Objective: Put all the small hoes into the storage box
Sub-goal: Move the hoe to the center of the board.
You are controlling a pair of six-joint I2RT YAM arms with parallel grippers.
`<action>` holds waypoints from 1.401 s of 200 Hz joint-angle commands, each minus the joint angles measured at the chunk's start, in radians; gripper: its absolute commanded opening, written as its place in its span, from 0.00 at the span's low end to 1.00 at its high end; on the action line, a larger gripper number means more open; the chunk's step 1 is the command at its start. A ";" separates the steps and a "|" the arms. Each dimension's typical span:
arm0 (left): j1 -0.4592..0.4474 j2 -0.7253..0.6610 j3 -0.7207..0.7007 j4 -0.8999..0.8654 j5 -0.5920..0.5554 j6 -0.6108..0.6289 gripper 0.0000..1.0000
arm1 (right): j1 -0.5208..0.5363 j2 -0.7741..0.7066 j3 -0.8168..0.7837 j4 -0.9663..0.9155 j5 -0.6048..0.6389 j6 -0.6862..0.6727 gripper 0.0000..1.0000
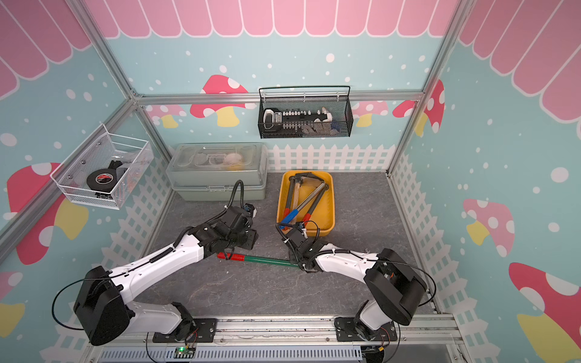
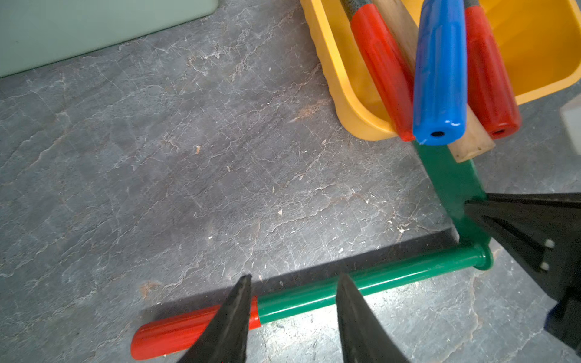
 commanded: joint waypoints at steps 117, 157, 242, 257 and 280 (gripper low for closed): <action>-0.148 0.117 0.079 -0.001 0.025 0.131 0.45 | -0.027 -0.239 -0.084 -0.119 0.033 -0.118 0.02; -0.182 0.166 0.087 0.006 0.056 0.177 0.45 | -0.099 -0.319 -0.127 -0.130 -0.033 -0.202 0.02; -0.233 0.228 0.077 0.024 0.120 0.215 0.47 | -0.290 -0.397 -0.163 -0.180 -0.151 -0.383 0.02; -0.238 0.243 0.078 0.024 0.125 0.220 0.47 | -0.301 -0.389 -0.168 -0.178 -0.166 -0.386 0.02; -0.244 0.263 0.079 0.026 0.128 0.227 0.47 | -0.306 -0.371 -0.172 -0.169 -0.178 -0.378 0.02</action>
